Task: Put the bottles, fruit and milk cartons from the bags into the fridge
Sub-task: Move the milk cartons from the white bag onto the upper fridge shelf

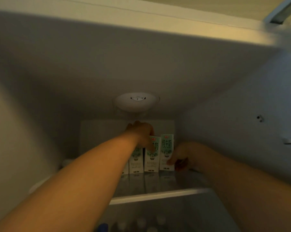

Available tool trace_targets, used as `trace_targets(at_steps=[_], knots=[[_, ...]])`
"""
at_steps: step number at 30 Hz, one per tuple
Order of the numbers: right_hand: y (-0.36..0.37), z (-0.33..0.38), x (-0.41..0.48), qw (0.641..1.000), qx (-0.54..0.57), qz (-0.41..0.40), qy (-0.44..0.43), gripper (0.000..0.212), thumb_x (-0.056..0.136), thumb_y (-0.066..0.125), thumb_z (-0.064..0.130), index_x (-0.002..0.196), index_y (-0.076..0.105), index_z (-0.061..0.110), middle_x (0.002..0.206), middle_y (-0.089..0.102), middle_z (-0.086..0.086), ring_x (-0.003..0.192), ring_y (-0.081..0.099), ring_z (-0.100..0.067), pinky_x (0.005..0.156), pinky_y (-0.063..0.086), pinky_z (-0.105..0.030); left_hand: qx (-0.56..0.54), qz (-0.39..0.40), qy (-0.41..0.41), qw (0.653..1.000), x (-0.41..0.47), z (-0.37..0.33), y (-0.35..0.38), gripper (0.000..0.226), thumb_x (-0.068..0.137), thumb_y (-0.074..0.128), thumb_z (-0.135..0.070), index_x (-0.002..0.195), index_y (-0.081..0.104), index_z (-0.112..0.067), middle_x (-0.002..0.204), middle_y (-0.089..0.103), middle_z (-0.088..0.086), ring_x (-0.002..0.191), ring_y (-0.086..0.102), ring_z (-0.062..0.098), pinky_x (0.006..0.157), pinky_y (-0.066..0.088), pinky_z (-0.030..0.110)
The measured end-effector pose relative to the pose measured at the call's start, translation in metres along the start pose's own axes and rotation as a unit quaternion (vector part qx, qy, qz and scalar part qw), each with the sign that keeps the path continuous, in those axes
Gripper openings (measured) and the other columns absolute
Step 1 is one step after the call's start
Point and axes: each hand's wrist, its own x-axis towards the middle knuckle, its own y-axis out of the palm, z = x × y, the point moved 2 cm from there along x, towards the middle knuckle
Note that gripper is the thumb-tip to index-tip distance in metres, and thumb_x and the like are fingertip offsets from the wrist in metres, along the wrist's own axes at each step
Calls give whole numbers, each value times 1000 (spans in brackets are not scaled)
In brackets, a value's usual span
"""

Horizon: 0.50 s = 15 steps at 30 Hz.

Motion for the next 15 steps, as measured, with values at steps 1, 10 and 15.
trace_targets(at_steps=[1,10,15], knots=[[2,0,5,1000,1,-3,0,12,90,68,-1,98,62,6,114,68,-15,119,61,-32,104,48,-48,5,-5,4,1000,3,1,2,61,72,84,-44,126,58,-30,127,51,5,121,46,31,95,43,39],[13,13,30,995,-83,-42,-39,42,87,71,-2,126,58,0,124,66,-18,107,68,-31,88,58,-44,54,-19,-10,998,22,14,23,66,81,74,-47,138,53,-21,138,46,7,133,35,31,110,33,48],[13,12,27,990,-122,-54,-50,34,90,69,4,123,59,5,115,69,-13,72,65,-17,55,53,-28,102,-5,-33,994,25,11,27,63,86,67,-37,143,45,-22,144,41,7,138,31,33,113,27,51]])
